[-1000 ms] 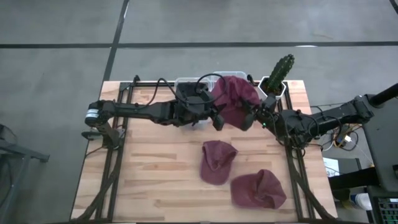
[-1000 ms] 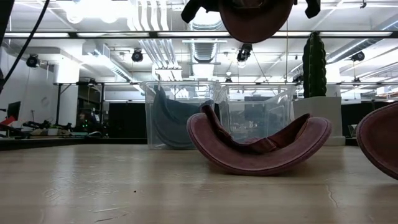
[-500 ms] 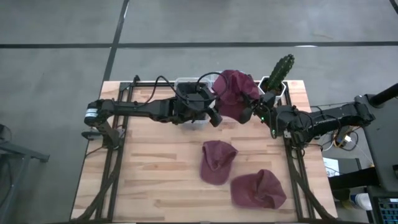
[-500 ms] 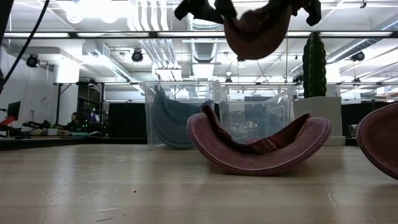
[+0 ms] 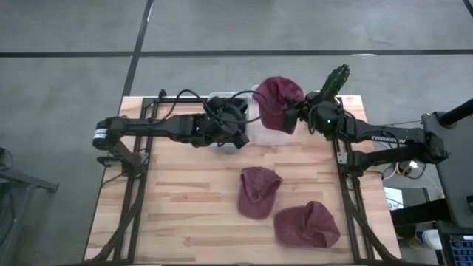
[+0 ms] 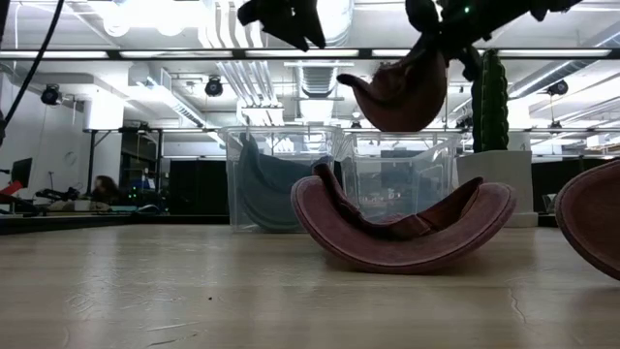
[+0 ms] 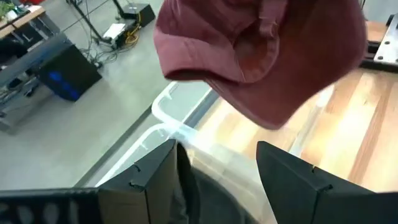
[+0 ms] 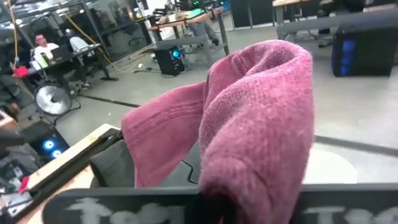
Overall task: Pick & Place hat
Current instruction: Put the left red cap into the right transparent bin
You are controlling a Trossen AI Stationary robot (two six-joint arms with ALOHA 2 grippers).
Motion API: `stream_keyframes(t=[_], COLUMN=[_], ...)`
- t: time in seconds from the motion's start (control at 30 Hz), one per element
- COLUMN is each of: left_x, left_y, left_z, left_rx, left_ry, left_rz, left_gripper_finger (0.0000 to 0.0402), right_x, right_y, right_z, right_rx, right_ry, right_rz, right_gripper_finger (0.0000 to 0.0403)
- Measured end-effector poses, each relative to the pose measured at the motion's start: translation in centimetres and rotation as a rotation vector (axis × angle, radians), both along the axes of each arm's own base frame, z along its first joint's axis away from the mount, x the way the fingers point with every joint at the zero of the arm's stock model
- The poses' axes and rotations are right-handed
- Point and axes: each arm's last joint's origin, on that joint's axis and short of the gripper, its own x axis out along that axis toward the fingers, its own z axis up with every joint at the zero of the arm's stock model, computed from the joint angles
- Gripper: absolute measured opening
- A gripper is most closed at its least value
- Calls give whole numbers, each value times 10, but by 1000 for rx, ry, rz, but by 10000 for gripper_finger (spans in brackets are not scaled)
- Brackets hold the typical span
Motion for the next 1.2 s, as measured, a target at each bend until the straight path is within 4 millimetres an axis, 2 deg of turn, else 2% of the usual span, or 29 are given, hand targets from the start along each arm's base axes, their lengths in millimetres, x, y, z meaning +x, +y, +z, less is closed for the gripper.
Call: stream_keyframes(t=[0.27,0.5,0.7,0.8,1.07,1.2], left_x=[-22,-44,-63,-72,-94,-104], left_y=[5,23,37,40,38,37], left_z=[3,6,2,-4,-23,-28], left_rx=[79,118,106,97,79,76], left_ry=[122,218,194,166,57,14], left_rz=[115,218,280,294,283,279], left_gripper_finger=[213,213,213,213,213,213], right_x=[0,11,16,18,21,20], right_y=[-30,-47,-60,-64,-65,-65], right_z=[-10,-28,-41,-46,-51,-51], right_rx=[126,178,219,247,262,260], right_ry=[-57,-9,9,18,43,47], right_rz=[12,-11,-51,-15,2,1], right_gripper_finger=[11,12,12,13,13,32])
